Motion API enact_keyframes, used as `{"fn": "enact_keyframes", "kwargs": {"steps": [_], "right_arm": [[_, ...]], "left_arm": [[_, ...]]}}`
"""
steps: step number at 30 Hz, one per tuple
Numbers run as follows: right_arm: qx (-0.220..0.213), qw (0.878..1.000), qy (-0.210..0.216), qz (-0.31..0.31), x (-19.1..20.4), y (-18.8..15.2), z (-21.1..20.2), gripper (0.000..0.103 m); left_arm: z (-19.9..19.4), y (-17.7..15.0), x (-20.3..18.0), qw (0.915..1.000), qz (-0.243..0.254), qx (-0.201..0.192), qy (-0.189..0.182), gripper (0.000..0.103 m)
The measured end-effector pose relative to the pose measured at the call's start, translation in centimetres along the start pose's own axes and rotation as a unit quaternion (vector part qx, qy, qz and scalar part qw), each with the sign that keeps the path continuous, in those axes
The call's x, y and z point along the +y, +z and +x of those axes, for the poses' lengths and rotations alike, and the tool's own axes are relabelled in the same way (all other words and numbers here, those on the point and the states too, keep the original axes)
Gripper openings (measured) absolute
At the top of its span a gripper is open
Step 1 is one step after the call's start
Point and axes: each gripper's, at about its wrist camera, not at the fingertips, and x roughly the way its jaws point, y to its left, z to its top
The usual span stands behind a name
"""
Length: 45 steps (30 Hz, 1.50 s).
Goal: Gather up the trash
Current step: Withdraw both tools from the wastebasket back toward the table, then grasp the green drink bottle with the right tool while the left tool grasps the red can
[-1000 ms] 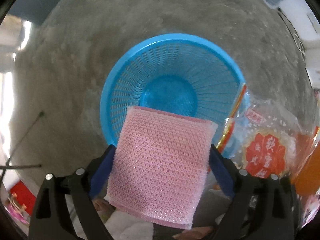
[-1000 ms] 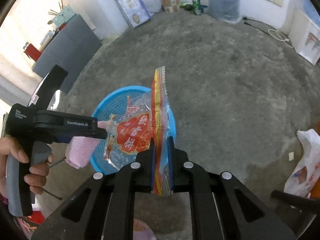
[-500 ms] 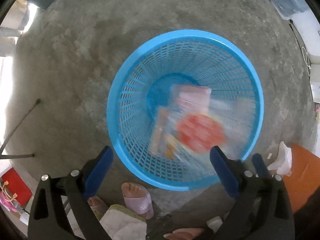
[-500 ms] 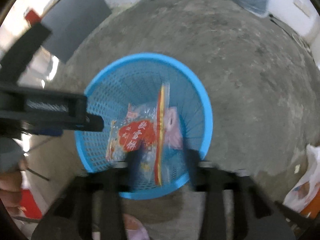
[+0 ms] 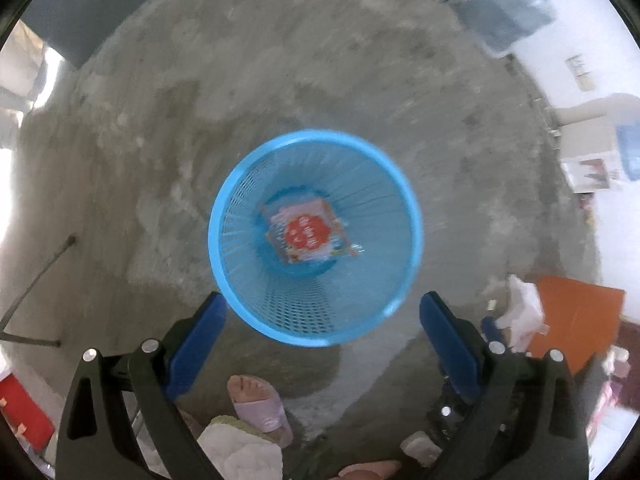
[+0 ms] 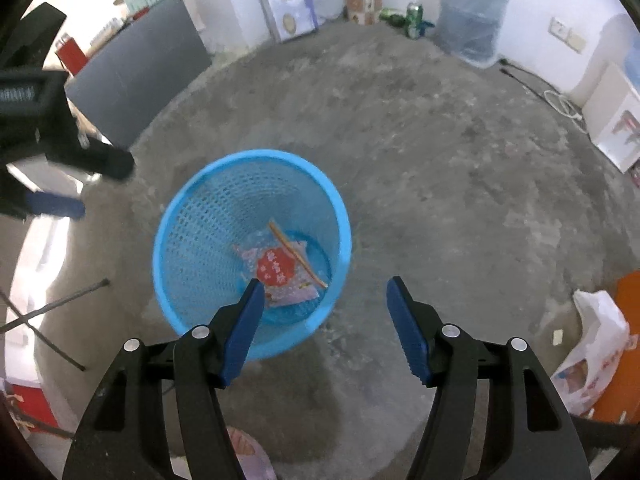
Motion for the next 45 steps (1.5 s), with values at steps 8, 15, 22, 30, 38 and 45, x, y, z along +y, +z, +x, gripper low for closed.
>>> {"fn": "enact_keyframes", "kwargs": {"steps": [8, 15, 22, 30, 38, 45], "right_arm": [[-0.024, 0.998, 0.049, 0.007, 0.0, -4.7, -7.8, 0.074], [-0.036, 0.996, 0.073, -0.024, 2.4, -7.9, -12.7, 0.085], [-0.091, 0.989, 0.047, -0.103, 7.4, -9.0, -17.6, 0.095], [-0.139, 0.967, 0.019, -0.214, 14.4, -10.7, -21.4, 0.095], [-0.206, 0.933, 0.012, -0.296, 20.2, -13.7, -25.3, 0.095], [-0.126, 0.923, 0.207, -0.300, 24.1, -14.9, -26.0, 0.095]], "left_arm": [[-13.3, -8.4, 0.4, 0.9887, 0.056, -0.126, -0.058, 0.095], [-21.8, -19.3, 5.3, 0.9688, 0.055, -0.220, -0.100, 0.095], [-25.0, -31.6, 10.5, 0.9473, 0.025, -0.310, -0.078, 0.095], [-23.6, -42.1, 14.8, 0.9363, -0.041, -0.342, -0.068, 0.095], [-24.5, -51.2, 20.2, 0.9150, -0.082, -0.394, -0.025, 0.095], [-26.1, -56.8, 25.6, 0.8765, -0.161, -0.453, -0.027, 0.095]]}}
